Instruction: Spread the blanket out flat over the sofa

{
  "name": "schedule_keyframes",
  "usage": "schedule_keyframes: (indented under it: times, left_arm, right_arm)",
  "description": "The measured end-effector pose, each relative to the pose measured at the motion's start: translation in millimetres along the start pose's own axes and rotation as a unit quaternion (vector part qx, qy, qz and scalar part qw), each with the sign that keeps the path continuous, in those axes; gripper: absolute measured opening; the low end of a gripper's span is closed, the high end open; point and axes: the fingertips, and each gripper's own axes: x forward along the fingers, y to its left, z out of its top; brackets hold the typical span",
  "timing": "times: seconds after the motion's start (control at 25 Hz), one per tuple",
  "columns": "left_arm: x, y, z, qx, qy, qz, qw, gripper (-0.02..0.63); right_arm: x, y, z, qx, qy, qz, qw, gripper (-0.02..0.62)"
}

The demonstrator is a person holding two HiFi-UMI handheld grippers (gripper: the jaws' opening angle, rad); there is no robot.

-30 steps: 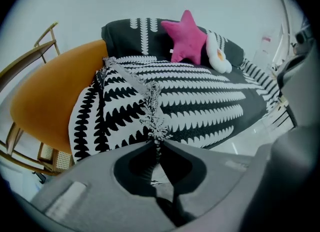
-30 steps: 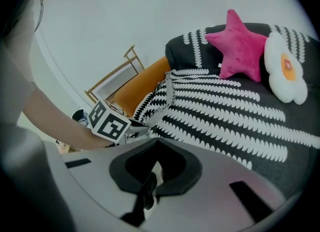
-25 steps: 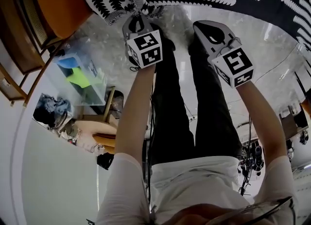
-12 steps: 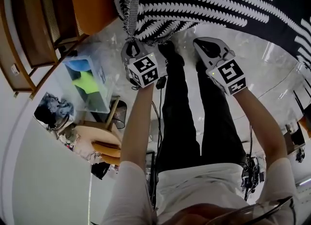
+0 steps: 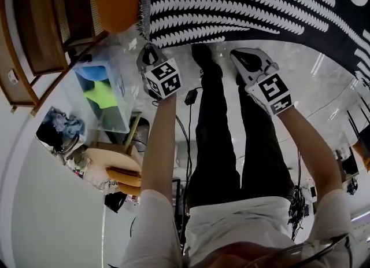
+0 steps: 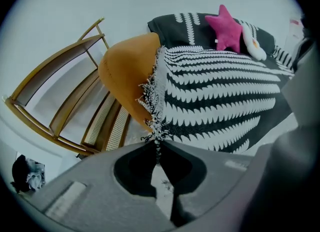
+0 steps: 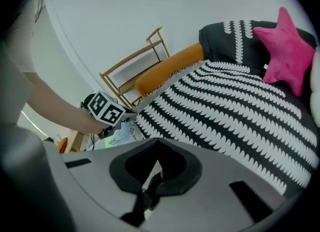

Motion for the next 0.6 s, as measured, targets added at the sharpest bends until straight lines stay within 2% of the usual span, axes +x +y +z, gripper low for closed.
schedule_keyframes:
  times: [0.12,0.28,0.6]
  left_arm:
    - [13.8,9.2,-7.6,-0.01,0.01,0.0,0.9999,0.023]
    - [33.9,15.5,-20.5,-0.006,0.021,-0.003,0.9997,0.023]
    - [60.8,20.2,-21.3,-0.006,0.019,-0.012,0.9997,0.025]
  right_arm:
    - [9.8,3.7,0.5,0.0,0.003,0.002,1.0,-0.003]
    - [23.1,6.1,-4.6,0.006,0.006,-0.001,1.0,-0.003]
    - [38.4,-2.5,-5.6,0.007,0.018,-0.008,1.0,-0.003]
